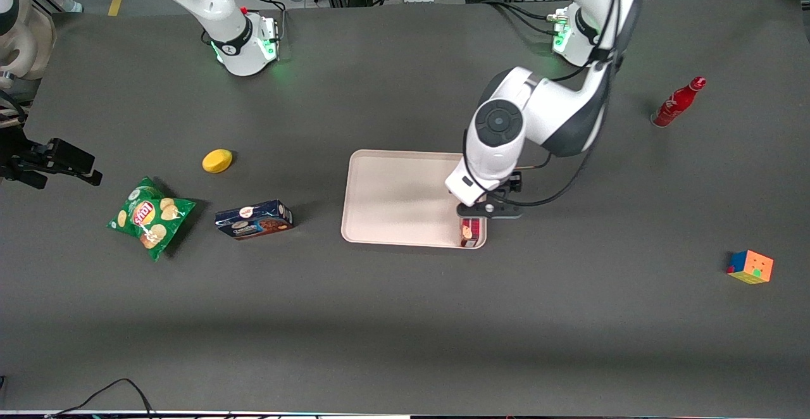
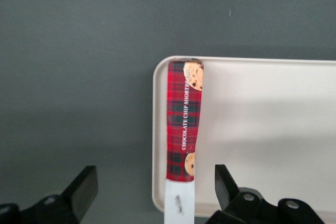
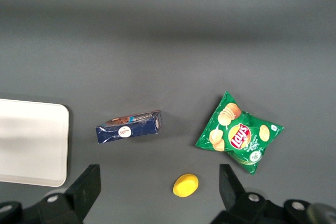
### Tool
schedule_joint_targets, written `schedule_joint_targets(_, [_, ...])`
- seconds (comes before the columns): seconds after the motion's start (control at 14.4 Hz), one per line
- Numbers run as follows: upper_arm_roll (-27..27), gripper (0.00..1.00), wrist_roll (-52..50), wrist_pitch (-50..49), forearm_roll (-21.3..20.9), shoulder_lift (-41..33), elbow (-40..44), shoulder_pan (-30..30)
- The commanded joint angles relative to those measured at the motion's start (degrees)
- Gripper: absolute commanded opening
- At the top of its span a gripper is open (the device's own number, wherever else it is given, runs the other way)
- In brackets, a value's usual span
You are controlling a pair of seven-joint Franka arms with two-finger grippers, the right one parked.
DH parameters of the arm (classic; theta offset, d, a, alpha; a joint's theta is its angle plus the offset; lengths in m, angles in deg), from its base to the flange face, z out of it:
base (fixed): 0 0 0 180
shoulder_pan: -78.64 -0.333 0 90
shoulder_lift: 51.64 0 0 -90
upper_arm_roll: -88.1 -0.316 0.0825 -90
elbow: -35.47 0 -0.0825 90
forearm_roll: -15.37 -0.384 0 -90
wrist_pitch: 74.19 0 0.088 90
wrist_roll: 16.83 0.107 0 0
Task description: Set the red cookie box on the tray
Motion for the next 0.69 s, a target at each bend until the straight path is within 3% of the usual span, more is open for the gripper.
schedule_joint_targets(0.0, [-3.4, 1.0, 10.4, -10.2, 5.9, -2.4, 8.2, -4.0])
schedule_joint_targets(0.48, [-3.0, 1.0, 18.4, -16.5, 5.7, -14.0, 8.2, -21.9])
schedule_joint_targets(0.62, [-3.0, 1.0, 26.6, -20.6, 5.0, -16.7, 8.5, -26.1])
